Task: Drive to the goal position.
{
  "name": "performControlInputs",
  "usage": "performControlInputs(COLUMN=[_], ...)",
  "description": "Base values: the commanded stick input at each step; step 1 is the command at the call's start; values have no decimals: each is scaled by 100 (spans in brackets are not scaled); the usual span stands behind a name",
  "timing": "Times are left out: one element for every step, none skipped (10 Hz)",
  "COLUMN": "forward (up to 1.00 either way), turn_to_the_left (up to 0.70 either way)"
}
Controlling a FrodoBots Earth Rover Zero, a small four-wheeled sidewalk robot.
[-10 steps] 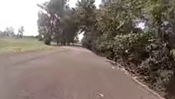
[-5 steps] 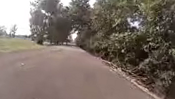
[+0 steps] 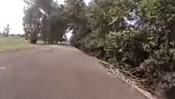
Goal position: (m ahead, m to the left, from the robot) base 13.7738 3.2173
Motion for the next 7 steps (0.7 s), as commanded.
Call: performControlInputs(forward=[100, 100, 100, 100, 100, 100, 100], turn_to_the_left=[-6, -6, -6, -6, -6, -6, -6])
